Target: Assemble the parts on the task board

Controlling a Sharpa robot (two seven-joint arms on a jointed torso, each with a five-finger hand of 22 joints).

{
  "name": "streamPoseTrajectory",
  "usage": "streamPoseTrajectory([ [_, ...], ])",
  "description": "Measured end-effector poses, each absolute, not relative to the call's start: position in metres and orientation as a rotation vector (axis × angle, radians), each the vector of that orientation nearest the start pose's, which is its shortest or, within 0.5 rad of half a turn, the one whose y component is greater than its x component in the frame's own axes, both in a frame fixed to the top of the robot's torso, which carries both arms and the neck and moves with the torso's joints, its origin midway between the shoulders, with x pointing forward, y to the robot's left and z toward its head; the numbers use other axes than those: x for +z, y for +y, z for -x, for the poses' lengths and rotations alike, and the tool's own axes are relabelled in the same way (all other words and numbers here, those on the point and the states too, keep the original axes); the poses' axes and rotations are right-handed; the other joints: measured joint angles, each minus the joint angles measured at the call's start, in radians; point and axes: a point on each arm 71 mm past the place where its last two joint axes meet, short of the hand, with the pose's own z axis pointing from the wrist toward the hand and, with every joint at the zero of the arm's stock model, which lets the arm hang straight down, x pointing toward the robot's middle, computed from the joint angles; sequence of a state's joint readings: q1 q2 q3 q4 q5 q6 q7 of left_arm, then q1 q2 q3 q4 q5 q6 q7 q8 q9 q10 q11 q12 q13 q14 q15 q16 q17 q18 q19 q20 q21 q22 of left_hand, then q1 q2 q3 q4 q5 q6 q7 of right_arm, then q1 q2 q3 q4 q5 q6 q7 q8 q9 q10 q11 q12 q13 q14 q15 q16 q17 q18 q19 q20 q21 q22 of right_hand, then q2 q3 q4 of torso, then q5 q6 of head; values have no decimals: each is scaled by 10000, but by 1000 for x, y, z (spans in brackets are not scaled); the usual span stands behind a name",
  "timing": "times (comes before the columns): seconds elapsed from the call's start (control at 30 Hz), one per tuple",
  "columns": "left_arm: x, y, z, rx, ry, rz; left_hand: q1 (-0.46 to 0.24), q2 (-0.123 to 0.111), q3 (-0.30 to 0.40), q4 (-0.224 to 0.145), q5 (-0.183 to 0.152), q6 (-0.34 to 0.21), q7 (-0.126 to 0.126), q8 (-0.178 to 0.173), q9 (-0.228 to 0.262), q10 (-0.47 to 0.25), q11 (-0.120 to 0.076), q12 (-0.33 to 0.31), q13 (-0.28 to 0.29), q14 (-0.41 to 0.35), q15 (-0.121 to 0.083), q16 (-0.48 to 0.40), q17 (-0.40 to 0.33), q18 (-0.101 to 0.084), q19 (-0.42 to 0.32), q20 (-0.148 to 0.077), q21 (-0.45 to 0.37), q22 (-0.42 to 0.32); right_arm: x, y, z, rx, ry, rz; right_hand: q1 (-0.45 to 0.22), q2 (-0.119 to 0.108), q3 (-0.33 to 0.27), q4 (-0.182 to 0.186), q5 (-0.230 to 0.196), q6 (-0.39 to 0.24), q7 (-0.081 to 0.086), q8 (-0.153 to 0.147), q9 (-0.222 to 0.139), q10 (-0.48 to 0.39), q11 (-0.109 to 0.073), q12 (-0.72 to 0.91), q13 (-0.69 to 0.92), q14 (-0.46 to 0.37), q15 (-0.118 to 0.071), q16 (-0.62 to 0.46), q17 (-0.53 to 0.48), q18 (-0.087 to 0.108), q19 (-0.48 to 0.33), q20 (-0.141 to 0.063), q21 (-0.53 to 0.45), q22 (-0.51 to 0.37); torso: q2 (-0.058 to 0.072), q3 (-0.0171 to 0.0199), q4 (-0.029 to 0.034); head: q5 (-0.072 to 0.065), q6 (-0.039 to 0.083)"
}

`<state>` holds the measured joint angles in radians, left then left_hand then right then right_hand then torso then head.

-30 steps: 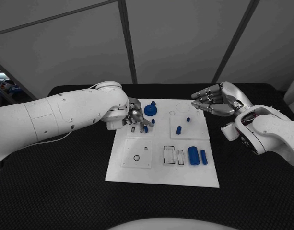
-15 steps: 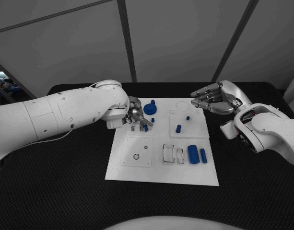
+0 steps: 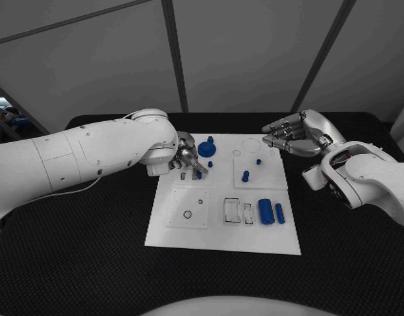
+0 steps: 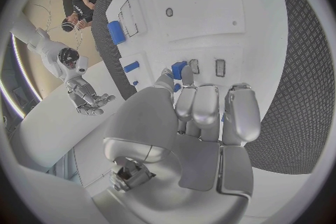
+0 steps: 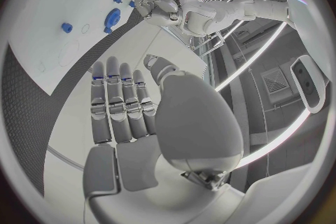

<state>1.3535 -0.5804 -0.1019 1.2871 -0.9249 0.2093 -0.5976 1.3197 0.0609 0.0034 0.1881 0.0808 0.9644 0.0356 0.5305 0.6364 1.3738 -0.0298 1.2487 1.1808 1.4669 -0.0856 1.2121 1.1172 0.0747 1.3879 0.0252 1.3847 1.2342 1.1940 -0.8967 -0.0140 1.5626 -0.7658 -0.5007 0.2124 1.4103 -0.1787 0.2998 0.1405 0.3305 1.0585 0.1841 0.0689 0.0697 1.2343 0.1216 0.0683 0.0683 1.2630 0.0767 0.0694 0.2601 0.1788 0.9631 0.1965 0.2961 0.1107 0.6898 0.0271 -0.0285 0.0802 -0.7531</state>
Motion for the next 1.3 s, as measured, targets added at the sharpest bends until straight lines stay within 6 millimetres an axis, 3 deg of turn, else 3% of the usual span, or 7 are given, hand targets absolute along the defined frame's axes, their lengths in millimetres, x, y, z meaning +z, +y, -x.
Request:
streamPoseTrajectory([
  [0.2, -187, 153, -529, -3958, 23715, 2009, 457, -71, 1182, -259, 40, -126, -15, -250, -28, -69, -33, -165, -173, 1, 0, -6, 0, -2, -36, -36, -40, -24, -161, -221, -484, 11046, 14688, -4296, 0, 0, 0, 0, 9, 0, 0, 0, 0, 0, 0, 0, 0, 0, 0, 0, -11, 0, 0, 0, -8, -14, 1, 1, 1, 0, -6],
  [0.37, -188, 154, -528, -4041, 23698, 2086, 642, -309, 1947, 458, 45, -199, 52, -351, 35, -72, -29, -256, -268, 1, 2, -6, 0, -1, -36, -36, -40, -15, -161, -221, -485, 11018, 14688, -4309, 0, 0, 0, 0, 40, 0, 0, 0, 0, 0, 0, 0, 0, 0, 0, 0, -10, 0, 8, 8, -38, -16, 1, 1, 2, -6, -7],
  [0.4, -188, 154, -528, -4054, 23700, 2102, 526, -444, 2187, 654, 45, -215, 38, -354, 91, -85, -16, -276, -304, 1, 2, -6, -1, -1, -36, -36, -74, -7, -161, -221, -485, 11014, 14688, -4311, 0, 0, 0, 0, 40, 0, 0, 0, 0, 0, 0, 0, 0, 0, 0, 0, -10, 0, 27, 27, -38, -25, 2, 1, 2, -6, -10],
  [0.57, -189, 156, -527, -4153, 23708, 2228, -404, -1394, 4434, 256, 45, -196, 58, -337, 412, -87, -17, -369, -365, 5, -3, -6, 0, -1, -74, 2, -79, 22, -162, -222, -486, 10991, 14688, -4321, 0, 0, 0, 0, 40, 0, 0, 1, 0, 0, 0, 0, 0, 1, 0, 0, -10, 0, 39, 38, -38, -25, 11, 1, 4, -6, -21],
  [0.7, -188, 161, -525, -4263, 23685, 2466, -868, -1664, 5192, 23, 45, -196, 58, -230, 614, -87, -17, -421, -450, 5, -2, -6, 1, 0, -74, 2, -117, 67, -162, -222, -486, 10969, 14686, -4331, 0, 0, 0, 0, 88, 0, 0, 1, 0, -37, -37, 0, 1, 1, 0, 0, -22, 0, 39, 38, -38, -25, 11, 1, 7, 1, -38],
  [0.87, -188, 168, -524, -4484, 23629, 2905, -1234, -2031, 5526, -128, 864, -195, 59, -142, 833, -87, -17, -483, -518, 5, -2, -6, 17, -1, -73, 2, -117, 199, -162, -223, -487, 10928, 14682, -4348, 0, 0, 0, 0, 91, 0, 0, 1, 0, -37, -37, 0, 1, 1, 0, 0, -22, 1, 39, 38, -38, -25, 11, 1, 14, 8, -48],
  [1.3, -185, 180, -518, -4942, 23246, 3704, -1585, -2382, 6021, -488, 1638, 7, 2, -73, 1080, 96, -93, -532, -631, 19, 14, -6, 41, 0, 92, -18, 19, 513, -163, -225, -488, 10877, 14674, -4367, 0, 0, 0, 0, 91, 0, 0, 2, 0, -36, -36, 0, 1, 1, 0, 0, -21, 1, 39, 38, -38, -36, 2, 6, 18, 71, -85],
])
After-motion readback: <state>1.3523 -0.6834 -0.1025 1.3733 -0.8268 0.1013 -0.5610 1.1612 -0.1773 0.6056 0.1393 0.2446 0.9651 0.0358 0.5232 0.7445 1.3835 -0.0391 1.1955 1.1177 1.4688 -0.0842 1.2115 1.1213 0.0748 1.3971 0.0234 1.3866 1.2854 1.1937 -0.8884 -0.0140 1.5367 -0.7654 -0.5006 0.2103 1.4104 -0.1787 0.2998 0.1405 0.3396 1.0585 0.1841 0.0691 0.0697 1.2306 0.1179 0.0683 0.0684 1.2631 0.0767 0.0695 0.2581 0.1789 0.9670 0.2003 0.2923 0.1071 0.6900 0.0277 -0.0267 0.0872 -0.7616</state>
